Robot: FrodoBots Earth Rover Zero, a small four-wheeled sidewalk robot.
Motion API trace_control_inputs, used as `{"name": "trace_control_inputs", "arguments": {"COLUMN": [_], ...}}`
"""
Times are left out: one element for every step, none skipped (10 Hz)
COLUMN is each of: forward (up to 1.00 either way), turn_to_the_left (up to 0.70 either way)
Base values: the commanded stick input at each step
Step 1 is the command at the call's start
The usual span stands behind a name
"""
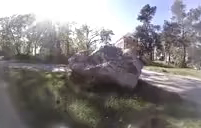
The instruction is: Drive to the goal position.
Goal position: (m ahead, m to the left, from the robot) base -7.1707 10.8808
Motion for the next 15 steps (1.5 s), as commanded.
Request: {"name": "trace_control_inputs", "arguments": {"forward": [0.0, 0.0, 0.0, 0.0, 0.0, 0.0, 0.0, 0.0, 0.0, 0.0, 0.0, 0.0, 0.0, 0.0, 0.0], "turn_to_the_left": [0.33, 0.38, 0.43, 0.48, 0.5, 0.5, 0.5, 0.5, 0.5, 0.5, 0.5, 0.5, 0.5, 0.5, 0.5]}}
